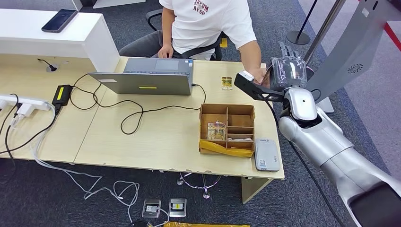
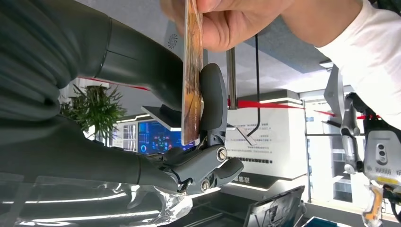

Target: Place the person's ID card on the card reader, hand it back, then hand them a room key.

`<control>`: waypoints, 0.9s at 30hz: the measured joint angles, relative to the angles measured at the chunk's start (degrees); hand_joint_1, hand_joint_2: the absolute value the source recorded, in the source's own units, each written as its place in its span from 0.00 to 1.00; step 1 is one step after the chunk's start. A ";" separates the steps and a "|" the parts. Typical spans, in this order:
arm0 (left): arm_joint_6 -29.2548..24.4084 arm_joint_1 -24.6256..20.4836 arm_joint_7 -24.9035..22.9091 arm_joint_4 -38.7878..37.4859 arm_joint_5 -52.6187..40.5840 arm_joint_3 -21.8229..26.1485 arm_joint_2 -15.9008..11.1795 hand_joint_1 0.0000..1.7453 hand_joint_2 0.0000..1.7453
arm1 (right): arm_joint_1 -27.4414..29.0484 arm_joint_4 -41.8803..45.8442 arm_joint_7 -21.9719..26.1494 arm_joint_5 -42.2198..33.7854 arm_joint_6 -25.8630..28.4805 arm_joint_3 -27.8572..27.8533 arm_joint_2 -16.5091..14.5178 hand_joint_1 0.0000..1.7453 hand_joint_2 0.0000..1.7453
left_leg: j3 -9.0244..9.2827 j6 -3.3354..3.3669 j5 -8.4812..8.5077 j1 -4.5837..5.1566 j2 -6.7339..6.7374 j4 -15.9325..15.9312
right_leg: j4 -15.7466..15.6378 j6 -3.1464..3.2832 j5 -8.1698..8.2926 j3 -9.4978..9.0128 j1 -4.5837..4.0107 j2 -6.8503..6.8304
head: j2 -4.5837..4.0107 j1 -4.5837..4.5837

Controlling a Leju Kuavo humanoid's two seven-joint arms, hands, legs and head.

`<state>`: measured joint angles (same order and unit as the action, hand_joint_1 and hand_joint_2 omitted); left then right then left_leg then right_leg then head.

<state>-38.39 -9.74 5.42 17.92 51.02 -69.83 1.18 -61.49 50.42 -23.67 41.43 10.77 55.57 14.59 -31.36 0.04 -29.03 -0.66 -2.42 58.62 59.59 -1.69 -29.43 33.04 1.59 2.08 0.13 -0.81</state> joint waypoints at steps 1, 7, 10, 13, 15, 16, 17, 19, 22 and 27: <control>0.00 -0.01 -0.08 0.00 -0.01 0.00 0.00 0.00 1.00 | 0.00 -0.51 0.09 0.01 0.25 0.19 -0.08 0.09 1.00 | 0.00 0.00 0.00 0.00 0.00 0.00 | 0.00 0.00 0.00 0.00 0.00 0.00 | -0.01 0.01; -0.01 0.02 -0.14 0.08 0.23 0.00 0.00 0.00 1.00 | -0.13 -2.59 0.88 0.01 3.42 1.14 -0.49 0.00 1.00 | 0.01 0.00 0.00 0.00 0.02 0.00 | 0.00 0.00 0.00 0.00 0.00 0.01 | -0.02 0.01; -0.01 0.05 -0.10 0.11 0.36 0.00 0.00 0.00 1.00 | -0.17 -2.78 1.01 0.04 5.65 1.31 -0.47 0.00 1.00 | 0.03 -0.01 0.01 0.00 0.02 0.00 | 0.00 0.00 0.00 0.00 0.00 0.01 | -0.01 0.01; -0.01 0.12 0.27 0.10 0.29 0.03 0.01 0.00 1.00 | -0.09 -2.49 0.52 0.82 8.06 1.26 -0.09 0.00 1.00 | 0.07 -0.01 0.01 0.00 0.04 0.01 | 0.00 0.00 0.00 0.01 0.00 0.03 | -0.01 0.01; -0.01 0.29 0.85 0.07 0.07 0.10 0.05 0.00 1.00 | 0.38 -0.90 -0.38 2.32 10.28 0.97 1.05 0.00 1.00 | 0.07 -0.01 0.01 0.01 0.03 0.02 | -0.01 0.00 0.00 0.00 0.00 0.03 | -0.01 0.00; -0.01 0.40 1.13 0.05 -0.07 0.14 0.09 0.00 1.00 | 0.73 0.33 -0.85 3.11 11.33 0.73 1.85 0.00 1.00 | 0.06 -0.01 0.01 0.01 0.02 0.02 | -0.01 0.00 0.00 0.00 0.01 0.02 | -0.01 0.00; -0.01 0.50 1.35 0.02 -0.16 0.16 0.13 0.00 1.00 | 1.05 1.58 -1.20 3.78 12.18 0.49 2.55 0.00 1.00 | 0.06 -0.01 0.01 0.02 0.03 0.02 | -0.01 0.00 0.00 0.00 0.01 0.02 | 0.00 0.00; -0.01 0.65 1.75 -0.04 -0.35 0.25 0.21 0.00 1.00 | 1.74 3.63 -1.73 5.34 14.03 -0.03 3.89 0.00 1.00 | 0.08 -0.01 0.00 0.02 0.09 0.02 | -0.02 0.00 0.00 0.01 0.02 0.04 | -0.01 0.01; -0.01 0.91 2.61 -0.25 -1.19 0.67 0.36 0.00 1.00 | 4.76 7.43 -3.20 10.27 19.59 -2.00 6.40 0.00 1.00 | 0.17 0.01 -0.01 0.02 0.06 0.05 | -0.06 0.00 0.00 -0.02 0.02 0.02 | -0.01 0.01; -0.01 1.73 3.52 -0.68 -2.71 2.38 0.65 0.00 1.00 | 16.39 19.56 -5.72 19.44 25.65 -11.70 13.00 0.00 1.00 | 0.22 0.03 -0.06 0.01 0.00 0.04 | -0.15 0.00 -0.01 -0.18 -0.01 -0.05 | -0.01 0.01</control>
<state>-38.40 -8.02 8.94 17.24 48.31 -67.46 1.83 -45.10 69.97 -29.39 60.87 36.42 43.87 27.59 -31.14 0.07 -29.09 -0.65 -2.42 58.66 59.44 -1.69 -29.44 32.86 1.59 2.03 0.12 -0.81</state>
